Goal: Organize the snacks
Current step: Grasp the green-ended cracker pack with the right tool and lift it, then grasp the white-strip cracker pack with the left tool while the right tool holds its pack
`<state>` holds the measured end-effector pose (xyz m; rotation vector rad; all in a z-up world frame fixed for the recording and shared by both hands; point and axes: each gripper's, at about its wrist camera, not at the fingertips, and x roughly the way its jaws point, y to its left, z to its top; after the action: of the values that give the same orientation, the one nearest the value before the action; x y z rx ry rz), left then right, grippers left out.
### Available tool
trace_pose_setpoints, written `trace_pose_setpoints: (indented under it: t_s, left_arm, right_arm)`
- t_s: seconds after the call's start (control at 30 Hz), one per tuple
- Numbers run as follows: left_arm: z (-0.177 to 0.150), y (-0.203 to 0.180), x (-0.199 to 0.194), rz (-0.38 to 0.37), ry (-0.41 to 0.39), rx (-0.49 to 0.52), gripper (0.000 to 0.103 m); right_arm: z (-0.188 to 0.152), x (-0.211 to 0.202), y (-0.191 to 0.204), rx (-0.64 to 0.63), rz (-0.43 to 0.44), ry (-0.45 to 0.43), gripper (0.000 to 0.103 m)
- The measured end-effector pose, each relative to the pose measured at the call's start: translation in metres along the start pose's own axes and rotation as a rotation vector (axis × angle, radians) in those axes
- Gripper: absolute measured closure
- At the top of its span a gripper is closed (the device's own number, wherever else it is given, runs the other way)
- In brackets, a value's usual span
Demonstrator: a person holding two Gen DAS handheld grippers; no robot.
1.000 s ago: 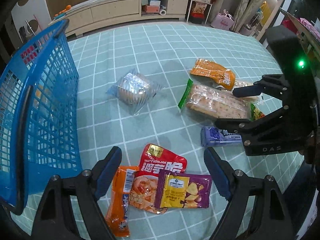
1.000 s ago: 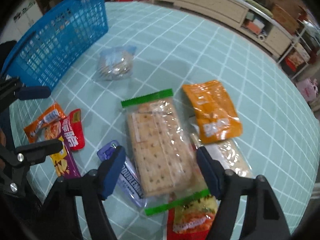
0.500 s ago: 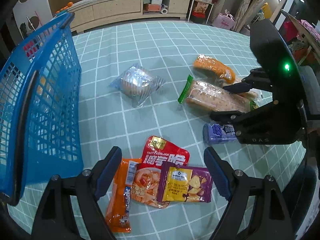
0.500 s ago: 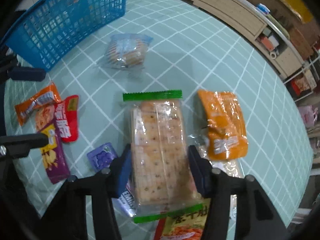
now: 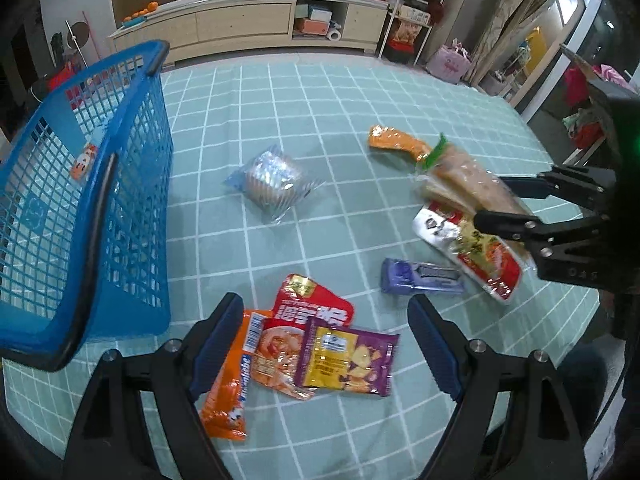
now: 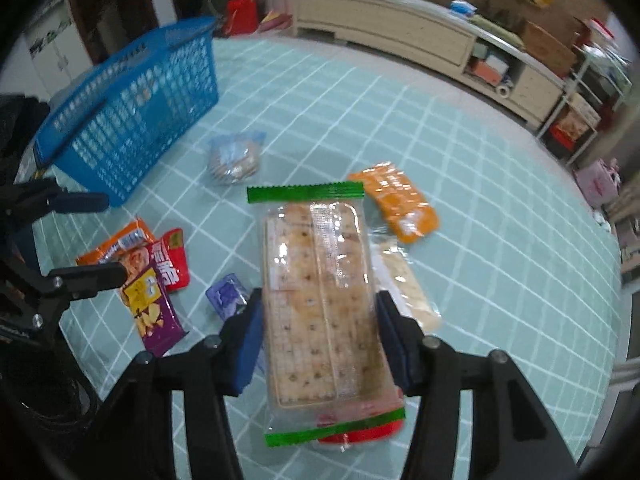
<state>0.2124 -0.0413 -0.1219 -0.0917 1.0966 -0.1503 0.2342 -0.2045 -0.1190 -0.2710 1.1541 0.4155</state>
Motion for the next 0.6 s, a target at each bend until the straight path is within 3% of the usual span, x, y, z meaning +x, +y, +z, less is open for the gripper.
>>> trace_pose_setpoints:
  t_s: [0.23, 0.43, 0.6]
  left_arm:
    - [0.006, -0.026, -0.011, -0.012, -0.018, 0.015, 0.02]
    - [0.017, -0.059, -0.002, -0.051, 0.019, 0.006, 0.02]
    - [0.035, -0.093, 0.013, -0.034, 0.048, 0.036, 0.02]
  right_arm:
    - [-0.011, -0.029, -0.034, 0.071, -0.04, -0.044, 0.045]
    - [-0.028, -0.045, -0.061, 0.166, -0.071, -0.069, 0.045]
    - [-0.039, -0.053, -0.082, 0.232, -0.064, -0.088, 0.045]
